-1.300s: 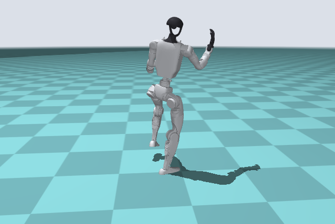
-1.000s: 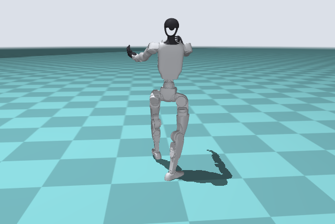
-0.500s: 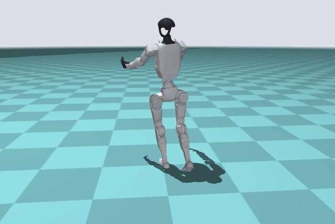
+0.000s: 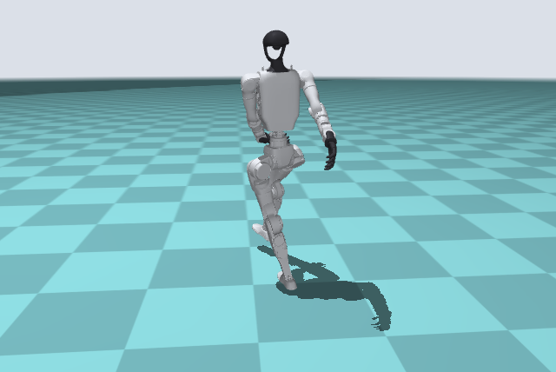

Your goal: Kungfu

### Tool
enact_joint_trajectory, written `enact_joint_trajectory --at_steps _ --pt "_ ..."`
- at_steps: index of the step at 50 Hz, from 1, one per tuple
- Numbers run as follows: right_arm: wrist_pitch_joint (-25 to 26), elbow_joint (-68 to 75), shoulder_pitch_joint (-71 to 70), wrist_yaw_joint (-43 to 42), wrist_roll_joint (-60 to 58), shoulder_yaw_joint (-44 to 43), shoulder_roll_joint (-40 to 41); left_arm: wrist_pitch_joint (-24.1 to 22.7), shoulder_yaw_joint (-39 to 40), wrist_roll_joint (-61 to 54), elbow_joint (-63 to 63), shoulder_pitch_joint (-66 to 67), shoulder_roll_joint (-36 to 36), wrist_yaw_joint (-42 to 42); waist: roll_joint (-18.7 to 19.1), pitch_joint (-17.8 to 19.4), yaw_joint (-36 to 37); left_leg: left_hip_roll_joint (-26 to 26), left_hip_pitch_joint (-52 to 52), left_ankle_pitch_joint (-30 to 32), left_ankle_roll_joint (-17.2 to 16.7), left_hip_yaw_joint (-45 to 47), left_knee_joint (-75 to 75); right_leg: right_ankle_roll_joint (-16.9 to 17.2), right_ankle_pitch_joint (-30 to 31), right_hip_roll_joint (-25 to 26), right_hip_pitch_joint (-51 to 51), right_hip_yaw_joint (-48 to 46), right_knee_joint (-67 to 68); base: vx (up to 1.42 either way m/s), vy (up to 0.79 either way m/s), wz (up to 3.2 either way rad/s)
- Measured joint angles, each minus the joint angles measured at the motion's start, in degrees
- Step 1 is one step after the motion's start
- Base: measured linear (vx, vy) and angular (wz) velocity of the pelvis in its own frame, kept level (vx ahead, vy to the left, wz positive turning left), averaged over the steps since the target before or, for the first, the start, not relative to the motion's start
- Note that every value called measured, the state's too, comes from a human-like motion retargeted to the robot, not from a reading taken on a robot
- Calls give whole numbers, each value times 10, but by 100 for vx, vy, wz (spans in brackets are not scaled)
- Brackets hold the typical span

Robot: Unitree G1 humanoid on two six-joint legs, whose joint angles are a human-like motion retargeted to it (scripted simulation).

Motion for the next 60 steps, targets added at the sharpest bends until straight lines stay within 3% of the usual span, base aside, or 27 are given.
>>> enact_joint_trajectory --at_steps 5,10,13,15,20,22,23,25,27,28,30,31,32,35,39,42,45,52,60 --pt "15 0 14 13 20 -22 4 -49 -1 32 -77 21 -3 6 5 -14 12 -1 7 -23 -4 -27 10 -10 -19 -47 -14 -32 14 14 -46 37" --pt "-58 -23 -80 -2 0 -34 -16 -111 24 65 -180 7 13 22 17 -29 22 -1 14 -52 -3 -56 31 -30 0 -78 -25 23 20 15 -54 45" --pt "-103 -186 -102 10 7 -33 -15 -127 54 64 -249 -45 40 34 29 -36 24 2 15 -66 -4 -75 51 -34 -8 -109 -21 47 27 14 -68 73" --pt "-171 -315 -113 2 68 -5 -32 -135 70 51 -295 -90 64 48 35 -41 25 9 17 -77 -5 -85 65 -42 -21 -134 -11 65 32 10 -70 91" --pt "-273 -561 -244 -113 198 41 -83 -162 128 52 -359 -217 144 121 26 -56 39 35 31 -111 -15 -81 106 -52 -122 -185 49 74 29 7 -88 62" --pt "-300 -578 -361 -137 210 51 -100 -217 161 94 -319 -293 183 169 7 -55 40 47 45 -132 -25 -62 119 -26 -145 -207 76 57 25 3 -91 29" --pt "-317 -565 -425 -142 206 50 -110 -266 170 123 -278 -333 207 194 -13 -66 47 42 51 -138 -27 -47 115 -1 -118 -239 67 13 22 4 -110 14" --pt "-350 -467 -567 -151 182 32 -132 -344 197 220 -152 -410 218 256 16 -116 51 83 -5 -166 -43 -52 171 -4 -142 -152 -40 90 148 2 -105 24" --pt "-328 -319 -724 -135 164 28 -182 -355 233 284 -19 -485 210 315 -13 -96 52 62 8 -146 -55 -31 169 -20 -181 -211 -74 45 207 -18 -70 23" --pt "-286 -255 -785 -133 126 10 -184 -342 264 299 31 -513 209 301 11 -84 32 93 0 -141 -61 -12 174 -25 -218 -199 -74 30 248 -32 -35 93" --pt "-152 -146 -903 -148 92 -16 -173 -294 299 273 90 -551 205 247 38 -66 -13 139 -16 -122 -82 6 177 -35 -241 -210 -72 -8 287 -31 -41 162" --pt "-141 -128 -923 -134 130 -29 -174 -293 294 247 93 -559 204 235 41 -60 -21 156 -26 -108 -92 14 176 -39 -240 -215 -69 -24 290 -24 -78 159" --pt "-146 -112 -940 -112 178 -35 -179 -296 287 228 94 -566 200 233 40 -58 -26 170 -37 -92 -103 23 170 -42 -242 -221 -69 -36 295 -24 -90 131" --pt "-225 -109 -963 -18 378 15 -219 -330 269 242 84 -575 178 310 25 -60 -28 198 -64 -32 -146 69 121 -54 -257 -228 -76 -51 305 -35 -65 119" --pt "-236 -173 -955 -52 364 5 -219 -369 261 286 77 -570 173 368 46 -39 -63 263 -82 20 -190 196 54 -58 -256 -245 -49 -102 297 -23 -42 138" --pt "-249 -203 -947 -55 359 1 -231 -360 258 294 76 -570 169 352 53 -20 -76 300 -90 43 -219 302 11 -60 -262 -251 -33 -131 292 -24 -30 111" --pt "-253 -225 -936 -21 423 1 -254 -333 258 263 75 -576 160 299 57 2 -71 321 -94 60 -242 353 -19 -60 -273 -252 -20 -152 289 -24 -25 80" --pt "-201 -271 -898 101 598 -47 -270 -299 260 186 76 -566 150 213 67 33 -49 345 -125 82 -282 336 -52 -60 -310 -251 -3 -189 304 -15 -19 66" --pt "-148 -328 -843 157 734 -85 -272 -267 276 124 57 -520 129 166 62 41 -40 308 -148 84 -286 305 -95 -42 -332 -289 5 -191 329 -5 -1 78"
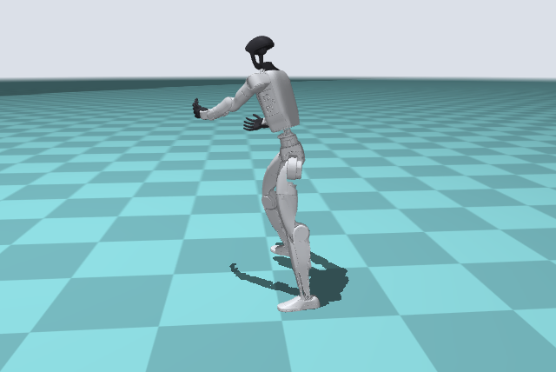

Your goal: Kungfu

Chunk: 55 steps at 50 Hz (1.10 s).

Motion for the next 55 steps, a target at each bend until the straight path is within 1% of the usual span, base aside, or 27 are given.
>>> enact_joint_trajectory --at_steps 3,5,9,12,15,18,20,22,25,28,30,33,36,38,40,42,43,45,47,48,50,51,52,53,55 --pt "8 -50 40 15 20 -12 24 42 6 -35 -40 50 -10 -57 -3 0 -2 -17 -10 7 0 1 -13 12 -1 -25 7 -1 3 1 6 91" --pt "14 -99 86 29 47 -17 47 84 6 -66 -82 105 -17 -118 -4 -2 3 -25 -14 11 0 3 -20 17 -2 -38 16 -7 3 8 4 79" --pt "47 -214 210 71 106 4 113 175 -2 -127 -163 253 -38 -230 -9 -15 22 -43 -21 12 0 -6 -25 27 3 -57 27 -9 1 24 7 56" --pt "70 -302 311 103 111 23 187 210 -12 -153 -221 404 -55 -276 -10 -31 43 -53 -24 7 0 -14 -26 33 7 -64 31 -7 -4 37 8 29" --pt "69 -374 402 119 88 45 278 207 -14 -166 -276 571 -73 -277 -11 -41 59 -59 -26 2 0 -10 -27 36 11 -68 35 -6 -10 37 11 13" --pt "51 -413 479 117 76 72 367 197 8 -191 -324 730 -101 -269 -11 -42 69 -58 -24 -3 0 -12 -25 37 15 -65 47 -11 -21 37 11 1" --pt "46 -424 525 110 85 93 410 193 24 -215 -349 817 -113 -264 -12 -42 74 -56 -21 -5 0 -11 -24 37 17 -61 55 -14 -28 34 13 -6" --pt "56 -425 566 106 110 117 417 190 40 -224 -368 877 -111 -259 -12 -43 85 -51 -17 -7 0 -8 -23 37 19 -57 62 -15 -35 31 14 -16" --pt "101 -420 614 133 116 145 381 184 61 -213 -391 922 -98 -256 -16 -47 106 -46 -10 -9 0 -7 -20 33 22 -49 78 -22 -52 34 22 -12" --pt "118 -423 629 169 61 165 348 186 65 -186 -411 923 -79 -265 -17 -59 129 -41 -15 -11 0 -13 -13 36 20 -41 94 -33 -75 26 20 5" --pt "114 -426 629 179 26 173 331 189 62 -172 -424 907 -69 -268 -18 -67 145 -36 -26 -11 0 -21 -4 49 11 -31 106 -39 -93 16 16 17" --pt "100 -432 617 181 -16 176 304 184 62 -168 -444 867 -63 -260 -13 -74 164 -21 -47 -13 0 -36 14 67 -37 0 113 -33 -102 9 16 19" --pt "94 -438 594 177 -38 176 272 170 66 -170 -467 827 -55 -244 -6 -73 168 -10 -61 -13 0 -44 27 69 -66 37 111 -4 -105 5 17 16" --pt "96 -439 576 179 -42 172 246 163 74 -169 -479 797 -41 -234 -3 -75 166 -6 -71 -9 0 -43 32 63 -72 52 111 7 -105 7 15 28" --pt "101 -433 563 180 -42 158 222 159 85 -160 -482 761 -20 -230 -3 -80 166 -3 -82 0 0 -39 36 54 -53 55 119 -1 -113 6 8 49" --pt "102 -421 561 168 -41 127 199 157 87 -145 -480 713 7 -224 -10 -84 173 -1 -96 17 0 -20 38 55 -30 46 132 -19 -124 3 4 91" --pt "99 -413 564 158 -40 107 188 153 85 -137 -479 685 20 -221 -14 -86 178 -4 -107 31 0 -8 40 60 -28 34 139 -34 -127 2 10 126" --pt "83 -395 571 132 -41 61 166 143 72 -118 -475 614 44 -218 -26 -91 188 -18 -142 69 0 15 51 62 -5 -2 151 -73 -137 3 5 134" --pt "54 -371 593 111 -53 19 146 131 52 -92 -479 543 67 -220 -27 -91 219 34 -157 96 6 66 71 50 8 18 182 -112 -160 15 -17 78" --pt "40 -354 603 102 -65 -3 134 123 39 -80 -483 507 77 -221 -27 -91 232 54 -164 91 23 95 85 49 16 24 197 -131 -175 13 -6 73" --pt "14 -308 617 92 -96 -50 109 105 15 -54 -495 434 98 -222 -32 -88 261 54 -185 71 70 68 116 49 33 29 216 -145 -203 12 11 66" --pt "5 -281 620 86 -115 -68 95 94 5 -41 -501 399 112 -219 -35 -86 274 52 -192 62 81 57 129 50 38 31 221 -144 -211 21 25 44" --pt "-3 -253 623 78 -136 -85 80 83 -5 -28 -508 366 127 -214 -36 -84 285 52 -196 56 86 51 140 51 43 31 227 -144 -219 31 32 32" --pt "-11 -227 624 67 -159 -97 67 72 -13 -16 -514 336 143 -207 -35 -85 293 56 -199 55 79 57 146 53 48 32 234 -146 -224 38 34 30" --pt "-39 -178 624 45 -203 -114 49 50 -26 10 -525 284 182 -189 -30 -93 304 51 -201 48 60 40 153 60 57 32 246 -143 -236 52 40 31"
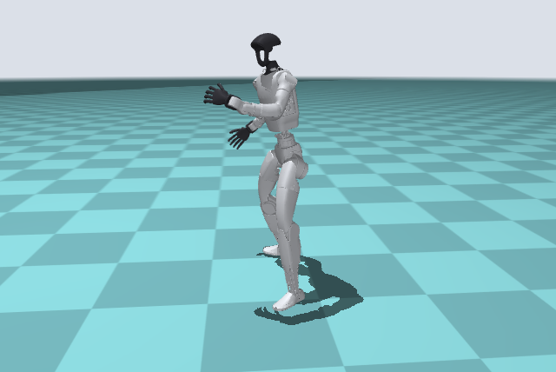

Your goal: Kungfu

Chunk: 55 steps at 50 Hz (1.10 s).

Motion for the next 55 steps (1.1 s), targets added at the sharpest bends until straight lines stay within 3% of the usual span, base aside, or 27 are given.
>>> enact_joint_trajectory --at_steps 5,10,13,18,20,24,27,30,32,37,40,42,45,51,55 --pt "-60 103 -68 -94 -18 -11 46 -55 11 93 0 -109 64 46 12 -50 16 -38 -73 -41 -18 -94 88 10 30 2 17 1 -41 60 45 45" --pt "-28 188 -204 -65 102 54 156 -83 33 136 5 -203 89 92 16 -39 57 -67 -86 -91 -19 -119 152 12 55 3 59 10 -88 43 39 27" --pt "21 229 -269 -29 118 160 212 -81 41 116 -1 -227 97 92 8 -46 86 -78 -104 -117 2 -116 185 3 62 -2 73 -1 -117 40 26 14" --pt "60 249 -399 72 82 427 250 -86 67 106 -24 -230 124 106 -5 -34 126 -86 -120 -157 26 -109 216 -16 72 5 87 -3 -161 31 14 -3" --pt "58 252 -459 92 -2 489 257 -94 85 113 -30 -215 136 120 -10 -23 127 -93 -121 -164 33 -110 216 -34 102 10 85 23 -170 14 -5 21" --pt "8 243 -565 55 -109 532 269 -97 125 112 -28 -173 138 145 -10 -7 118 -101 -127 -164 39 -127 212 -76 171 43 72 109 -169 12 -13 41" --pt "-29 204 -614 35 -152 522 271 -88 151 89 -19 -129 133 147 -6 -1 107 -99 -130 -160 40 -137 203 -75 184 59 68 120 -157 4 -17 36" --pt "-70 134 -648 25 -164 500 265 -74 198 57 -16 -60 138 134 -8 7 114 -83 -119 -162 36 -127 195 -63 154 67 49 133 -146 -6 -15 -37" --pt "-96 68 -670 17 -141 497 244 -68 244 45 -15 4 142 129 -9 15 105 -85 -102 -157 34 -125 179 -61 131 76 35 181 -149 -14 -16 -15" --pt "-139 -146 -732 -19 -37 496 148 -68 404 69 35 192 133 138 -8 10 62 -79 -79 -146 22 -123 152 -36 139 60 30 136 -160 -19 -21 7" --pt "-158 -268 -773 -61 16 475 52 -54 482 83 119 287 114 146 -7 5 49 -70 -60 -137 9 -112 133 11 106 51 38 111 -145 -27 -25 4" --pt "-168 -339 -795 -102 40 449 -11 -48 529 89 192 348 113 123 -5 3 44 -59 -42 -127 -3 -107 114 18 84 47 37 95 -122 -34 -37 -7" --pt "-188 -435 -818 -168 72 399 -87 -26 595 115 308 450 130 89 -4 6 23 -43 -4 -104 -22 -102 69 25 43 56 2 143 -48 -33 -41 -5" --pt "-235 -556 -809 -299 63 277 -199 -18 703 204 448 626 118 108 -15 1 -10 -10 62 -50 -59 -66 -24 15 -51 73 -43 162 52 -39 -52 -23" --pt "-249 -625 -756 -371 32 191 -243 -19 714 120 504 677 53 139 -37 -6 -48 -21 106 -9 -60 -14 -98 6 -105 55 -100 180 133 -41 -40 -30"
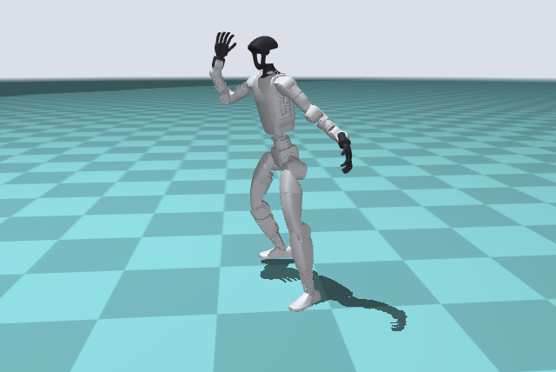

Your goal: Kungfu

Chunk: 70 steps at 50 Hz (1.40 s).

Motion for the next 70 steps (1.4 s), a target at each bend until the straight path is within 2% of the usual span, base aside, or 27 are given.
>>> enact_joint_trajectory --at_steps 2,5,8,10,13,15,17,20,24,27,30,38,42,46,48,50,54,58,63,68,70 --pt "-4 -25 30 -31 -20 -36 -10 5 -41 -86 32 -6 -40 2 6 -3 -16 14 16 14 0 8 -23 -13 -23 18 -15 5 25 -45 -54 -60" --pt "-3 -56 79 -69 -47 -84 -22 26 -157 -178 97 -58 -89 8 26 -13 -52 32 19 45 0 30 -48 -29 -51 36 -34 -4 59 -36 -33 8" --pt "-8 -83 127 -98 -67 -133 -34 72 -324 -216 160 -176 -141 -11 37 -20 -106 19 -14 86 0 77 -63 -34 -71 3 -54 -33 93 -42 -12 117" --pt "-18 -98 160 -115 -81 -173 -38 118 -443 -248 169 -273 -188 -55 44 -13 -126 29 -33 107 0 91 -61 -40 -82 1 -50 -54 106 -36 -16 106" --pt "-22 -119 190 -133 -96 -213 -31 150 -567 -299 66 -373 -291 -151 45 6 -135 50 -50 124 0 88 -48 -51 -88 13 -47 -66 112 -31 -18 30" --pt "-21 -131 194 -137 -103 -206 -31 179 -630 -308 -16 -415 -330 -224 44 16 -137 64 -43 131 0 104 -45 -60 -90 24 -46 -65 115 -15 -12 -35" --pt "-23 -134 191 -126 -115 -184 -35 193 -677 -273 -72 -450 -334 -279 47 22 -138 80 -26 136 0 125 -47 -67 -92 38 -40 -62 113 -6 -9 -53" --pt "-19 -117 186 -102 -145 -165 -43 175 -721 -218 -123 -498 -317 -285 55 27 -136 96 -9 134 1 141 -47 -74 -91 52 -29 -64 104 -3 -1 -34" --pt "-18 -88 193 -109 -166 -163 -47 152 -735 -208 -144 -535 -312 -245 57 23 -140 99 -4 125 3 165 -48 -74 -86 51 -25 -66 94 3 0 -1" --pt "-18 -79 207 -106 -158 -169 -54 157 -739 -216 -148 -538 -307 -246 61 25 -143 100 -5 116 13 169 -42 -73 -78 51 -15 -68 80 10 6 16" --pt "-10 -68 230 -82 -154 -190 -58 163 -738 -189 -141 -528 -285 -251 68 26 -142 102 -13 111 9 161 -33 -69 -69 50 -2 -73 65 15 10 30" --pt "14 42 335 -9 -130 -204 -17 127 -690 26 -89 -460 -179 -185 71 14 -109 75 -52 100 0 137 -4 -40 -32 21 33 -97 19 28 20 46" --pt "28 145 381 91 -95 -165 58 120 -655 150 -60 -401 -122 -120 77 17 -79 83 -88 73 0 85 56 -26 -2 30 80 -114 -32 47 19 60" --pt "33 278 425 223 -54 -123 171 143 -634 282 -37 -341 -82 -72 84 13 -29 85 -134 34 1 21 130 -9 29 43 137 -140 -89 54 22 83" --pt "47 339 450 271 -21 -98 233 152 -631 340 -29 -310 -71 -58 84 8 5 69 -155 15 6 -10 162 2 44 41 166 -154 -114 62 34 110" --pt "56 393 475 297 8 -67 296 163 -627 397 -20 -284 -70 -38 80 4 45 46 -173 2 3 -38 188 17 58 35 196 -169 -134 55 36 139" --pt "42 470 490 261 38 29 414 178 -628 504 4 -236 -76 -6 68 -6 133 4 -206 -23 2 -71 231 44 83 39 266 -218 -177 48 26 189" --pt "70 488 400 251 140 136 490 205 -603 616 37 -170 -67 -6 26 -11 228 -47 -224 -45 8 -100 265 54 111 57 327 -250 -221 44 -6 177" --pt "168 403 152 321 298 142 486 242 -582 665 95 -59 -58 -36 -14 17 316 -83 -238 -56 12 -110 289 66 135 73 369 -267 -264 23 -23 105" --pt "225 314 -75 392 403 156 422 301 -557 711 181 30 -76 -123 -71 18 371 -57 -307 -45 65 -71 323 66 164 87 327 -272 -301 23 -37 -13" --pt "237 292 -135 406 415 153 395 318 -558 727 200 55 -90 -157 -91 12 385 -27 -345 -38 96 -45 334 66 187 109 302 -271 -318 27 -50 -46"
